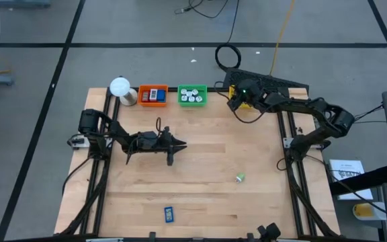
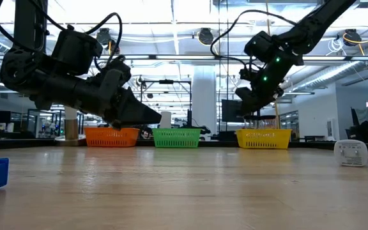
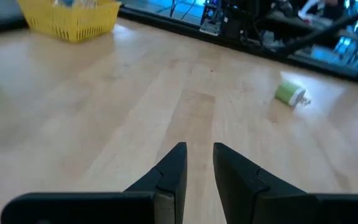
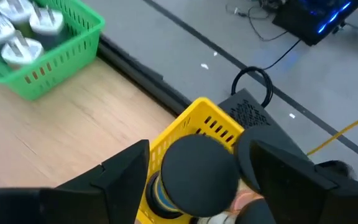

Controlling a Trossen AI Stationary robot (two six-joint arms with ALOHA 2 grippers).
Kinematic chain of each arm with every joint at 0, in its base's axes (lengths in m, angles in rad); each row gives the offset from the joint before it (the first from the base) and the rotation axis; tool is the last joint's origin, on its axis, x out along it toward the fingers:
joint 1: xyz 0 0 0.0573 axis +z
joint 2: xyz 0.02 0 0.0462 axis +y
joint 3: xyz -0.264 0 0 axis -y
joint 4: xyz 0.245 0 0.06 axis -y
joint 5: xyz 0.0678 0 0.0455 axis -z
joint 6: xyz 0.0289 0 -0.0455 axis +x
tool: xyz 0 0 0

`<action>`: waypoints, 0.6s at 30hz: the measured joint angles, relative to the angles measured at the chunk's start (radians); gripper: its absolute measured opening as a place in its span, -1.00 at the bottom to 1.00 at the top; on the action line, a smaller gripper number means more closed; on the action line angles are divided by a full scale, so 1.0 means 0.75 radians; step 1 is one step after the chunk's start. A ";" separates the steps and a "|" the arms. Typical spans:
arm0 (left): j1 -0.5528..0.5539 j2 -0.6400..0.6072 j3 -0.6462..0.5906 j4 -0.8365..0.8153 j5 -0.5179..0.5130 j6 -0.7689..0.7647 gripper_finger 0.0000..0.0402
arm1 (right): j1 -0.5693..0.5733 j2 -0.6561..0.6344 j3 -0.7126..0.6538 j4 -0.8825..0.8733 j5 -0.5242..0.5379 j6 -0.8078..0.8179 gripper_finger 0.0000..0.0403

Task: Pick & Place Office items
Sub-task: Put the green charger adapter into the green basket

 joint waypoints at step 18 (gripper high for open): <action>-0.008 0.000 0.000 0.014 0.021 0.036 -0.62 | 0.391 -0.371 0.000 -0.499 0.063 -0.069 -0.96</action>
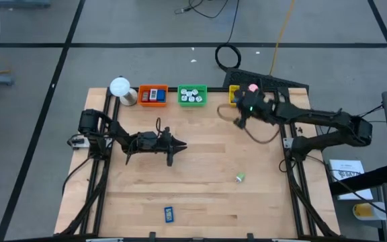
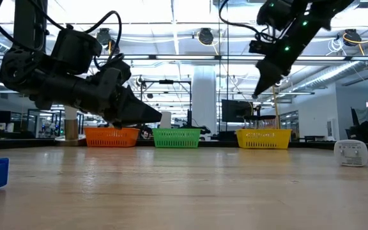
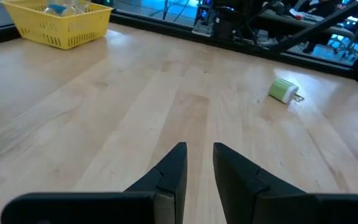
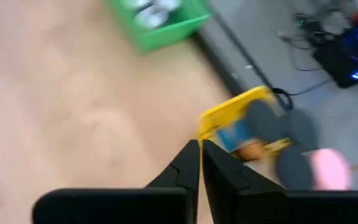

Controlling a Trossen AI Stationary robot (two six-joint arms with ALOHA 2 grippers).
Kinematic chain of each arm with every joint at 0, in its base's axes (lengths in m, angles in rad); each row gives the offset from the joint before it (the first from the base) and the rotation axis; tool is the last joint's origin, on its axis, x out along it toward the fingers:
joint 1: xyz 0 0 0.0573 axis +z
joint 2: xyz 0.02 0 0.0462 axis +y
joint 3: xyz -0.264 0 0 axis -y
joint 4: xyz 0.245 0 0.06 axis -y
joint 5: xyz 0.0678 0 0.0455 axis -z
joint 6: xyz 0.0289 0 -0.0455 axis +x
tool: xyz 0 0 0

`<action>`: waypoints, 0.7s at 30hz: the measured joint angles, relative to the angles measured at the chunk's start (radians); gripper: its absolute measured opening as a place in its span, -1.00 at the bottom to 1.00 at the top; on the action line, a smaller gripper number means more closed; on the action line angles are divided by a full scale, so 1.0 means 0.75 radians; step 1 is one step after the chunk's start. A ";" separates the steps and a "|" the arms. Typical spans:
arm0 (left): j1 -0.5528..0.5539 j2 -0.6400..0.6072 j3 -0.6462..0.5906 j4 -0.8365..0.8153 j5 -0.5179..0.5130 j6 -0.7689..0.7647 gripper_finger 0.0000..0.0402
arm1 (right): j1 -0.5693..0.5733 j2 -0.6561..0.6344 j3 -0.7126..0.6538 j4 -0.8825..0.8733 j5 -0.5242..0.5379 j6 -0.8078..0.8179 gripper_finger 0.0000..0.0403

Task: Pick & Place Office items
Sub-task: Put the green charger adapter into the green basket

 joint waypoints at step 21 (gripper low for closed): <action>-0.020 0.000 0.006 -0.013 -0.033 0.014 -0.62 | 0.881 0.249 0.073 -0.631 -0.359 0.346 -0.39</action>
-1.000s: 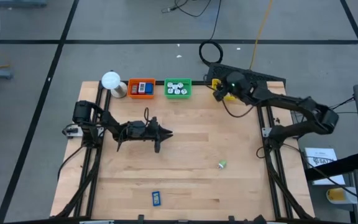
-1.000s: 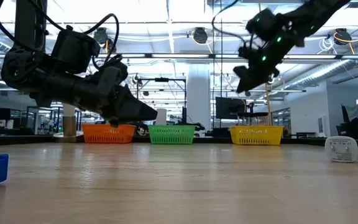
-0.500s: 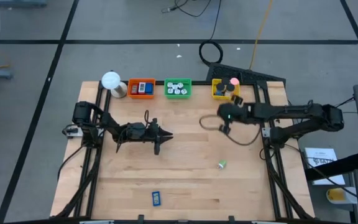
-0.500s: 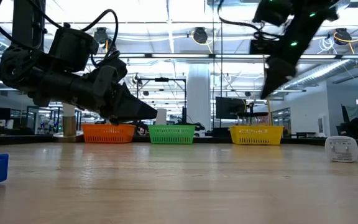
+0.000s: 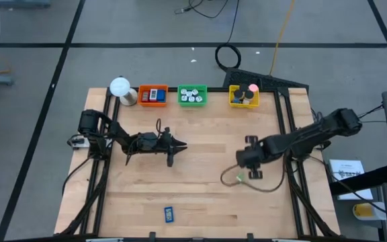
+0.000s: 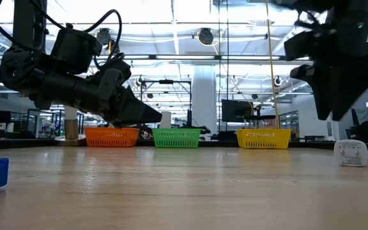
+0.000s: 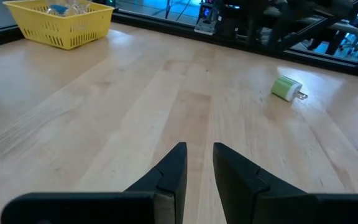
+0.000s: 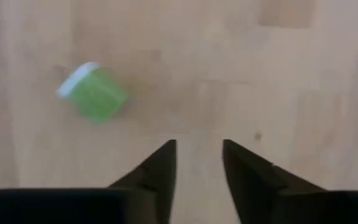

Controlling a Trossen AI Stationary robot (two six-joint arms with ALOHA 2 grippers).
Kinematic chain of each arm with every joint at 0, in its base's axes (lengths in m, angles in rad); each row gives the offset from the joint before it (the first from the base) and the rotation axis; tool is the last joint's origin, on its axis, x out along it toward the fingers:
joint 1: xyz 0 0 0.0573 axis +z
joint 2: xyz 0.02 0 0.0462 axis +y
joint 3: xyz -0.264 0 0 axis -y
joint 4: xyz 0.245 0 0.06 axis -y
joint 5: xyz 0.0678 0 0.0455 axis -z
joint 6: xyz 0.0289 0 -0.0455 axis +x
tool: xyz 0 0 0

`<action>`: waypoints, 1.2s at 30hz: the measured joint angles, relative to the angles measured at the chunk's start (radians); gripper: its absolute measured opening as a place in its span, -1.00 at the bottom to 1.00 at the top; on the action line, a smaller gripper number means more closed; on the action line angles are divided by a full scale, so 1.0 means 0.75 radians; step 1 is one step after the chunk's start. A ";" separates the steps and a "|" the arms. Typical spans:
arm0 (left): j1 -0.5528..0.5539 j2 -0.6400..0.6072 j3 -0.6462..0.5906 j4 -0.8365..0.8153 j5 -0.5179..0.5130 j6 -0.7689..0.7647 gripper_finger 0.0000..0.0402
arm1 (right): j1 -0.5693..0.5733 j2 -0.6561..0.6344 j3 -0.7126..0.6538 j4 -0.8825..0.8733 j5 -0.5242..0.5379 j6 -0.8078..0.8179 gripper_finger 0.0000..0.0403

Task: Pick & Place Office items
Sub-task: Put the green charger adapter into the green basket

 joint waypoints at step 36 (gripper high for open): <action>-0.009 0.000 0.000 -0.002 0.002 0.011 -0.62 | 0.109 0.336 0.166 0.240 -0.033 -0.224 -0.42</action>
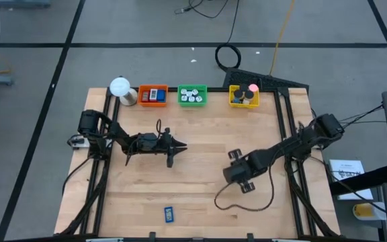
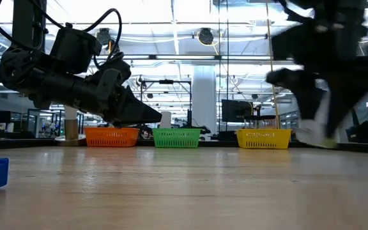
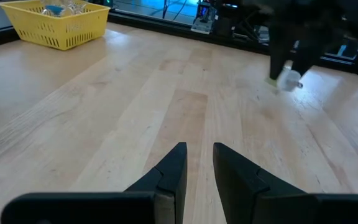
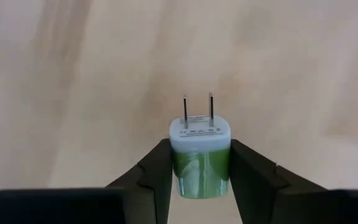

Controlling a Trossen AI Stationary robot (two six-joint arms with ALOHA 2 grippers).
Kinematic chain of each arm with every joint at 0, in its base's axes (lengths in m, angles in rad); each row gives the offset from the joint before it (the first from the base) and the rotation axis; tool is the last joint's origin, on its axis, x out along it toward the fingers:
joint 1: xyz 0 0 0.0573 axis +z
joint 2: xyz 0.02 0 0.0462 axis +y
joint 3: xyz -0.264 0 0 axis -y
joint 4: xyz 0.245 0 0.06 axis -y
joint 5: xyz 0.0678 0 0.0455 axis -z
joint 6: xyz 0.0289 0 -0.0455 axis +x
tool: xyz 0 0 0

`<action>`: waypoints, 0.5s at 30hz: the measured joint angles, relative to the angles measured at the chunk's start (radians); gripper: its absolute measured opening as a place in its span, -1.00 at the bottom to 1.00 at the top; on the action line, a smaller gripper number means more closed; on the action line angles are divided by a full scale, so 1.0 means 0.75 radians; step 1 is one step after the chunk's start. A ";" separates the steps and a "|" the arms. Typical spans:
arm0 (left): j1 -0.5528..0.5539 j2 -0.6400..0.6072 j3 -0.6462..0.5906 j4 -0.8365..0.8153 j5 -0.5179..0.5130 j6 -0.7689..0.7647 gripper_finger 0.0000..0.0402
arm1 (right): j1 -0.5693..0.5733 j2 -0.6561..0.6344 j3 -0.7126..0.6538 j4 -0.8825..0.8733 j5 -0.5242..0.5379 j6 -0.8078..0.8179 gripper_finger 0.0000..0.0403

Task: Pick & Place Office items
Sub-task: Put the green charger adapter into the green basket

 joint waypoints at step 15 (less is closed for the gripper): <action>-0.073 0.016 0.136 -0.106 -0.081 0.069 -0.62 | -0.470 -0.011 -0.603 1.783 0.035 -0.094 -0.41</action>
